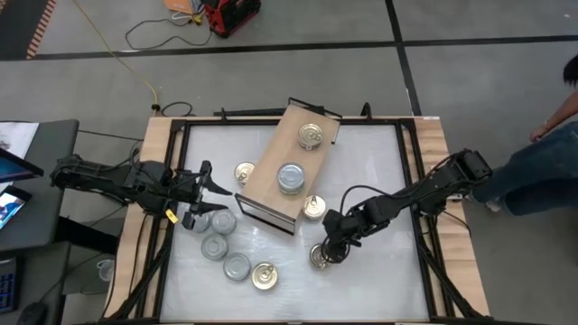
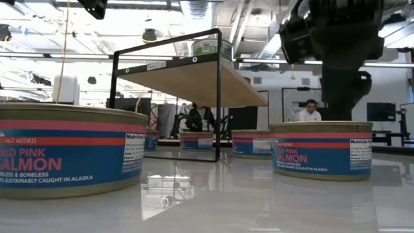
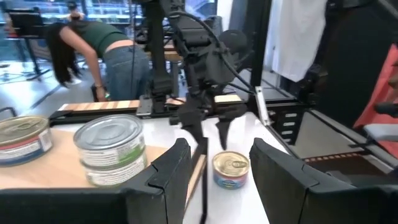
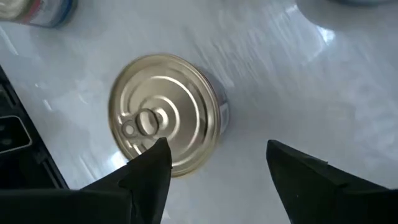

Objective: Stack canned seafood by type on shelf
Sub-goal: Stack the blue tuna can on top of the other blue tuna can

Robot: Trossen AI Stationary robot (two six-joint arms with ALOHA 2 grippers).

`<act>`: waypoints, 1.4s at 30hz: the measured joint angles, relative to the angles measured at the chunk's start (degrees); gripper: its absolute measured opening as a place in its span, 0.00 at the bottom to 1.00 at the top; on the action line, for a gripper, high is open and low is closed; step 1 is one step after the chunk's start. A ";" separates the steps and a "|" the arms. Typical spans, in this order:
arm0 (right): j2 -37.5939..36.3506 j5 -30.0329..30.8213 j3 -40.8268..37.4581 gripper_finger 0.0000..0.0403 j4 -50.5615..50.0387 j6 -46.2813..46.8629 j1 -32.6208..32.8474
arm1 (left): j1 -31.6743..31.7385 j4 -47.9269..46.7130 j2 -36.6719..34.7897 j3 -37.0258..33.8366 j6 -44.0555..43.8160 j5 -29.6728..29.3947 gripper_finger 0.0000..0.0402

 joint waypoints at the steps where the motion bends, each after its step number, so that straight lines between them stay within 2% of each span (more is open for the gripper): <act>1: 0.00 -0.19 -0.22 0.69 0.38 0.05 -0.16 | 0.01 -0.03 0.00 0.00 0.00 -0.78 0.40; 6: -0.01 -0.20 -0.23 0.62 1.07 0.03 -0.54 | 0.01 -0.74 -0.02 0.00 -0.08 -3.86 0.40; 17: 4.59 -1.10 -0.10 0.38 2.92 -0.59 -0.69 | 0.01 -1.20 -0.06 0.00 -0.24 -3.23 0.40; 23: 4.50 -1.04 0.08 0.19 -1.54 -0.55 -1.21 | 0.01 -1.18 -0.05 0.00 -0.25 -3.23 0.40; 28: 4.31 2.10 0.19 0.04 -8.32 -0.18 -2.47 | 0.01 -1.18 -0.04 0.00 -0.61 -3.23 0.40; 31: 4.96 4.79 -0.46 0.05 -12.80 -0.92 -3.78 | 0.01 -1.26 -0.02 0.00 -0.68 -3.23 0.40; 36: 3.81 5.13 0.05 0.12 -19.87 -3.00 -6.65 | 0.01 -2.57 -0.02 0.00 -1.25 -3.22 0.40; 38: 2.25 7.34 0.41 0.12 -25.41 -3.24 -7.44 | 0.01 -3.16 -0.02 0.00 -1.34 -3.20 0.40; 42: -3.25 11.91 3.17 0.12 -29.44 -5.06 -8.38 | 0.01 -3.96 -0.02 0.00 -1.36 -2.89 0.40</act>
